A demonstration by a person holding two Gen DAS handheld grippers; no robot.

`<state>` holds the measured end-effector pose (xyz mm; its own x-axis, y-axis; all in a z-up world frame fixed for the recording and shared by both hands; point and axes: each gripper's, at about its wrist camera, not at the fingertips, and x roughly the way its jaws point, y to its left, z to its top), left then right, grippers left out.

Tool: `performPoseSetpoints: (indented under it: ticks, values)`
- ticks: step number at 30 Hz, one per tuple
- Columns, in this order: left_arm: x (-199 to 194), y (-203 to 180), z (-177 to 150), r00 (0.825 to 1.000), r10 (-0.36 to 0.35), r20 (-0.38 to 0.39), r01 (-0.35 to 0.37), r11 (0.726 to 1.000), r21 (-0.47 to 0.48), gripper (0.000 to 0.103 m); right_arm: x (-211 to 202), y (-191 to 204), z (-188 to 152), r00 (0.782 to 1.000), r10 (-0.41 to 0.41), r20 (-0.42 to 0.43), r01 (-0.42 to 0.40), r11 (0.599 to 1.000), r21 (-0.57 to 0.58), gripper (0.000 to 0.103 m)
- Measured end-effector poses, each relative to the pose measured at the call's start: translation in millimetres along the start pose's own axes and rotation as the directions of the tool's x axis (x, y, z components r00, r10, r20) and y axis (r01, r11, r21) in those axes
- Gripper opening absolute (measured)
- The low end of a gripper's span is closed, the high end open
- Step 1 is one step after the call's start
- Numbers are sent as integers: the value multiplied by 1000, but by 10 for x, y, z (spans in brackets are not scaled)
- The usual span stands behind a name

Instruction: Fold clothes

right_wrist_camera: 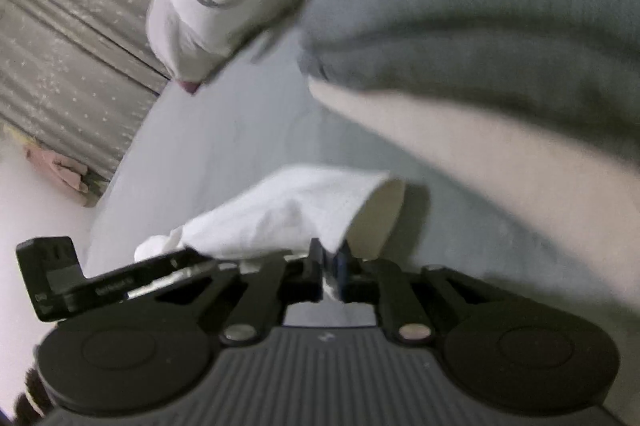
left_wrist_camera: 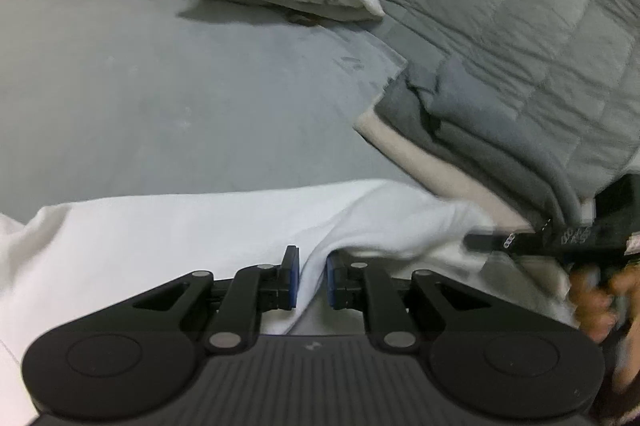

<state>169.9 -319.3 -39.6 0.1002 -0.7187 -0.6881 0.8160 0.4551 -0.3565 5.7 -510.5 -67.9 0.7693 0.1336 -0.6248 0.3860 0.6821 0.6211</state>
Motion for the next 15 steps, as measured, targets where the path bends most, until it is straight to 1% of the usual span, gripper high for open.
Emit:
performPoseSetpoints:
  ticks: [1,2,3,4,5,6,7,8,9,10,11,12,13,14,15]
  values:
    - [-13,-49,-26,1000,-11,-11,11,999,42,13,-137,51,32,999,18,34,-16,999,-44,6]
    - [0,-120,-63,999,-23,-44,27,995,92,13,-241,79,49,998,11,60,-6,997,-82,6]
    - [36,-165,-88,997,-17,-76,27,992,124,15,-340,113,62,997,-6,78,17,991,-131,6]
    - [72,-210,-114,994,-10,-107,27,987,157,16,-367,134,58,997,-27,73,39,986,-162,7]
    - [96,-272,-152,992,6,-129,21,977,211,21,-345,164,28,996,-75,48,83,973,-214,10]
    - [118,-330,-187,989,22,-149,18,965,261,26,-292,201,-29,988,-156,17,155,944,-291,15]
    - [111,-345,-186,988,22,-155,22,962,271,30,-235,218,-78,974,-227,2,214,916,-339,18]
    - [82,-366,-170,985,14,-171,34,961,273,35,-193,198,-102,962,-273,-8,253,900,-355,21]
    - [46,-370,-156,985,2,-174,45,962,269,37,-156,152,-115,951,-309,-20,282,891,-355,24]
    - [17,-370,-150,986,-7,-169,53,961,271,38,-159,105,-109,949,-314,-25,287,896,-339,26]
    - [-17,-368,-143,987,-15,-162,59,960,272,43,-203,65,-80,959,-282,-18,263,916,-303,30]
    - [-121,-354,-130,993,-13,-119,46,958,283,49,-247,27,-45,971,-238,-5,229,938,-260,37]
    - [-146,-336,-125,994,-6,-105,36,958,283,50,-294,-21,-5,983,-186,11,184,961,-208,42]
    - [-191,-281,-127,997,14,-81,9,961,278,50,-314,-72,30,990,-141,22,142,977,-156,50]
    - [-207,-223,-132,997,33,-68,-14,965,262,50,-286,-121,54,994,-111,21,113,988,-106,51]
